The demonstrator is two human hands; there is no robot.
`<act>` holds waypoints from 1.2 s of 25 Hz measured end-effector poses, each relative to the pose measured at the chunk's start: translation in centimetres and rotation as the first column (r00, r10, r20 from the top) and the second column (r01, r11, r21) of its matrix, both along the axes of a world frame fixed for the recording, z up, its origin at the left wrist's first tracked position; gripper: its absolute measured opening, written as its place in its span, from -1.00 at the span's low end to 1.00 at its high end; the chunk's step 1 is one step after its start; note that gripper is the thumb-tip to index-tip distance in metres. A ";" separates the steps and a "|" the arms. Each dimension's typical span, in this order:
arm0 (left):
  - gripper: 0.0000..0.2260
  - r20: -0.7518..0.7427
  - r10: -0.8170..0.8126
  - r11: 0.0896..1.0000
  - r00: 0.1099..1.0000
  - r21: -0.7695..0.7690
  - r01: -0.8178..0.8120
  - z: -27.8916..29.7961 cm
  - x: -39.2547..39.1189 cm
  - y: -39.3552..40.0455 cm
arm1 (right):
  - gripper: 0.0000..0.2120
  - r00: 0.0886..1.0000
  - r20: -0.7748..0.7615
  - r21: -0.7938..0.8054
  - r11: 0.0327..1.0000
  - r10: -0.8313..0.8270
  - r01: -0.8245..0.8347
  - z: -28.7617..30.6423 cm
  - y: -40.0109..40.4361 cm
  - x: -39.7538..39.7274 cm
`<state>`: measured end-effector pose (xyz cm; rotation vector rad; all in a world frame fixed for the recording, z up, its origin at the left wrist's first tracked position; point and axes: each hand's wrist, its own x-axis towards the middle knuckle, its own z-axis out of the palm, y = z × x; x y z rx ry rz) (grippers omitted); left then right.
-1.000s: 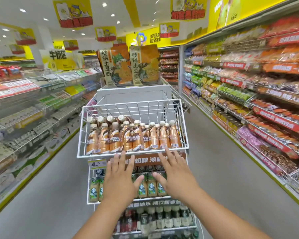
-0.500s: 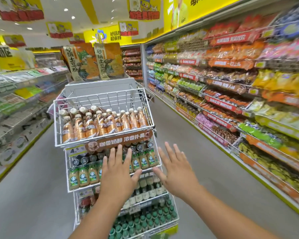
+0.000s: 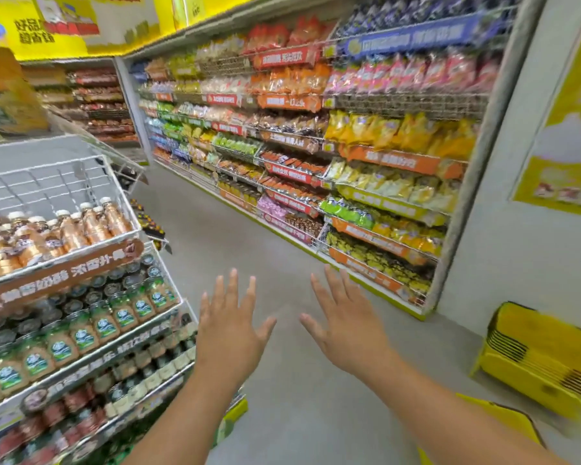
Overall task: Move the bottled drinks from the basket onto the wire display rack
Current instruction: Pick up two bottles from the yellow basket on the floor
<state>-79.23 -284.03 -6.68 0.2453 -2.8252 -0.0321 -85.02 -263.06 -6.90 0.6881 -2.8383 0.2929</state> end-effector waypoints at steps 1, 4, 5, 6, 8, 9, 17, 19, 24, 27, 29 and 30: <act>-0.25 0.011 -0.041 0.999 0.999 0.010 0.041 -0.3 -1.3 2.9 | -0.16 1.000 -0.005 -0.013 1.000 -0.027 0.027 -0.3 3.0 -0.4; -0.28 -0.004 -0.179 0.984 0.984 0.022 0.180 -1.6 -5.1 12.1 | -0.08 0.996 -0.008 -0.078 0.993 -0.094 0.093 -1.3 12.6 -1.3; -0.27 -0.014 -0.219 0.975 0.976 0.027 0.219 -1.9 -6.4 15.9 | -0.10 0.991 -0.009 -0.098 0.987 -0.132 0.130 -1.5 16.6 -1.6; -0.26 -0.019 -0.256 0.966 0.967 0.029 0.256 -2.1 -7.6 19.4 | -0.12 0.985 -0.006 -0.107 0.979 -0.174 0.173 -1.6 20.3 -1.9; -0.23 -0.033 -0.326 0.945 0.945 0.028 0.327 -2.5 -10.0 26.6 | -0.16 0.963 -0.006 -0.087 0.959 -0.271 0.269 -2.0 27.8 -2.6; -0.22 -0.028 -0.360 0.932 0.933 0.034 0.361 -2.9 -11.0 30.0 | -0.16 0.950 -0.011 -0.076 0.948 -0.311 0.309 -2.3 31.3 -2.7; -0.23 0.003 -0.569 0.819 0.822 0.087 0.567 -5.2 -16.5 50.6 | -0.26 0.867 -0.015 -0.069 0.865 -0.498 0.496 -5.0 50.5 -3.9; -0.25 0.005 -0.603 0.794 0.798 0.096 0.600 -5.9 -18.1 53.5 | -0.26 0.846 -0.010 -0.081 0.843 -0.534 0.531 -5.6 52.8 -5.0; -0.28 0.017 -0.665 0.742 0.747 0.129 0.657 -9.8 -23.5 58.6 | -0.28 0.863 0.006 -0.093 0.859 -0.506 0.504 -8.5 56.9 -9.4; -0.27 0.060 -0.681 0.728 0.730 0.170 0.664 -13.4 -27.8 61.0 | -0.30 0.867 0.041 -0.091 0.862 -0.497 0.499 -10.6 59.0 -13.0; -0.26 0.111 -0.688 0.723 0.717 0.192 0.664 -15.3 -30.4 62.6 | -0.31 0.859 0.082 -0.089 0.855 -0.506 0.512 -12.1 59.9 -15.2; -0.26 0.127 -0.697 0.715 0.706 0.211 0.667 -16.3 -31.6 63.5 | -0.31 0.857 0.103 -0.089 0.854 -0.504 0.513 -13.0 60.3 -16.3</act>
